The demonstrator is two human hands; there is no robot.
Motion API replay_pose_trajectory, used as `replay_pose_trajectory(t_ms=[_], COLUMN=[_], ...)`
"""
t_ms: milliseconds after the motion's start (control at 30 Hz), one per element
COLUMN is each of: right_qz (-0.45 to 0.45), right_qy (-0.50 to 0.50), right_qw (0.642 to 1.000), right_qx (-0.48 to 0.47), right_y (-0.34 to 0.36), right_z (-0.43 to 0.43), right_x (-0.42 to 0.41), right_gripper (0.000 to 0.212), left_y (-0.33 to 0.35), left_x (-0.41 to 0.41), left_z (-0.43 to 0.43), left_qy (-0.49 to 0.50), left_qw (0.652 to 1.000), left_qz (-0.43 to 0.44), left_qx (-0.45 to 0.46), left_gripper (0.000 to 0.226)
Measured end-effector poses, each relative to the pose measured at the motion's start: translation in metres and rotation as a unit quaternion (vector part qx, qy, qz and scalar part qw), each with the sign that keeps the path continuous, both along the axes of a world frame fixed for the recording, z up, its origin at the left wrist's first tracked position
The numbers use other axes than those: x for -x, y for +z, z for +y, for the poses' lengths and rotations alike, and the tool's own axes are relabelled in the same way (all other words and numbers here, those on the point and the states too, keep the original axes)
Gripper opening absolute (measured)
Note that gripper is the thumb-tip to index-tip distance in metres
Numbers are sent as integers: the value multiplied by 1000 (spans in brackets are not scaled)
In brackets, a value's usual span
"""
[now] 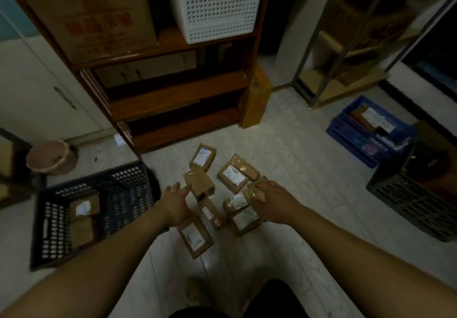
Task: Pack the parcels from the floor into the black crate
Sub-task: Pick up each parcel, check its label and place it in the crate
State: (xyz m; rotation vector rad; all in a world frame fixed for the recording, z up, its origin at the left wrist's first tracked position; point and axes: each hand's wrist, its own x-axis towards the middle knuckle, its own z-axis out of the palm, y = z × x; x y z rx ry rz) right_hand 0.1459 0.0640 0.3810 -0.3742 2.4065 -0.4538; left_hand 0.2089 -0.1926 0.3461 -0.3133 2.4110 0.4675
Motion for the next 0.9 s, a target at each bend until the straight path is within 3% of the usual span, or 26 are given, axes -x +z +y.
replay_pose_trajectory(t_ms=[67,200,400,567,633,800,900], right_qz=[-43,-34,-70,-47,-16,-81,-90], right_qy=[13,73,111,130,136,126,147], right_qw=[999,997,988,988,989,988,985], right_qx=[15,10,85,73,60,41,2], right_y=[-43,-111,-302,-460,-511,-594,-628], right_z=[-12,-43,-79,-92,-95,-100,-105], right_x=[20,53,79,68,62,59,59], right_gripper=[59,40,12,32,49,104,119], left_y=[-26,-104,-280,-438,-487,-565,-587], left_x=[5,24,63,77,79,92,98], left_z=[-5,-12,-14,-26,-29,-30,-27], left_qy=[-8,-32,-60,-52,-33,96,156], left_qw=[1000,999,996,996,998,991,974], left_qz=[10,8,-14,3,23,55,74], left_qx=[12,38,72,65,48,-80,-145], left_gripper=[100,91,81,82,85,91,90])
